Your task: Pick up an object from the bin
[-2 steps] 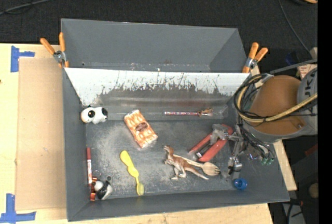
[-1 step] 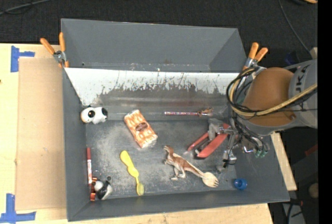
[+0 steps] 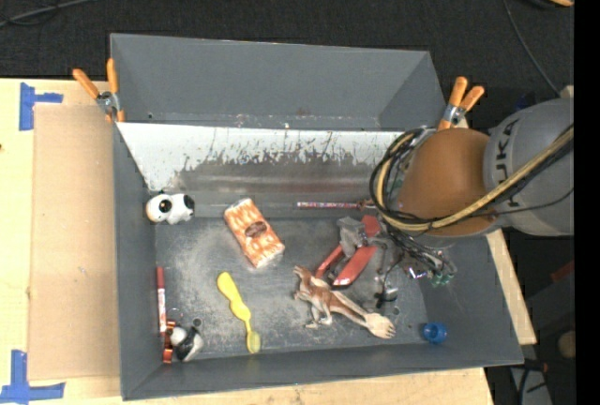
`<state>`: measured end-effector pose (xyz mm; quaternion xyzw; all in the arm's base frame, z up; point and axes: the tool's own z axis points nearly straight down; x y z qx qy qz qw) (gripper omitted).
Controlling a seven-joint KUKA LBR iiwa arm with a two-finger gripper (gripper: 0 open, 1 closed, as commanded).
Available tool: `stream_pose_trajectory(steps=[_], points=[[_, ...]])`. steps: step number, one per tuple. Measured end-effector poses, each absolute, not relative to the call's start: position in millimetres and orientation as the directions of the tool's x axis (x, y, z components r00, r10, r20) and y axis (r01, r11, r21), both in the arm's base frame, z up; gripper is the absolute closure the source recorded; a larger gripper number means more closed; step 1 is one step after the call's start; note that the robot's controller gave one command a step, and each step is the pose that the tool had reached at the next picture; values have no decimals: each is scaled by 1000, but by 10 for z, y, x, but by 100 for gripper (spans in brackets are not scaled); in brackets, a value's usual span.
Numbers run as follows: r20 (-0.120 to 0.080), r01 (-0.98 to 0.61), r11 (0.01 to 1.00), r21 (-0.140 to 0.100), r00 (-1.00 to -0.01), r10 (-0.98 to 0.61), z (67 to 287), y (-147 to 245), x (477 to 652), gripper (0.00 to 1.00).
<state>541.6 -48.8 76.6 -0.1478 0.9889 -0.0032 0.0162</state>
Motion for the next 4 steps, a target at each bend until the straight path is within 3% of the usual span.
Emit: stream_pose_trajectory(steps=[1,2,3,4], points=[[-29,-254,967,-4,-967,-254,777,-561,5431,0],[-30,-471,882,-15,-882,-471,816,-343,5691,0],[-27,-440,898,-15,-898,-440,929,-832,4983,100],[-27,-440,898,-15,-897,-441,930,-831,4984,100]])
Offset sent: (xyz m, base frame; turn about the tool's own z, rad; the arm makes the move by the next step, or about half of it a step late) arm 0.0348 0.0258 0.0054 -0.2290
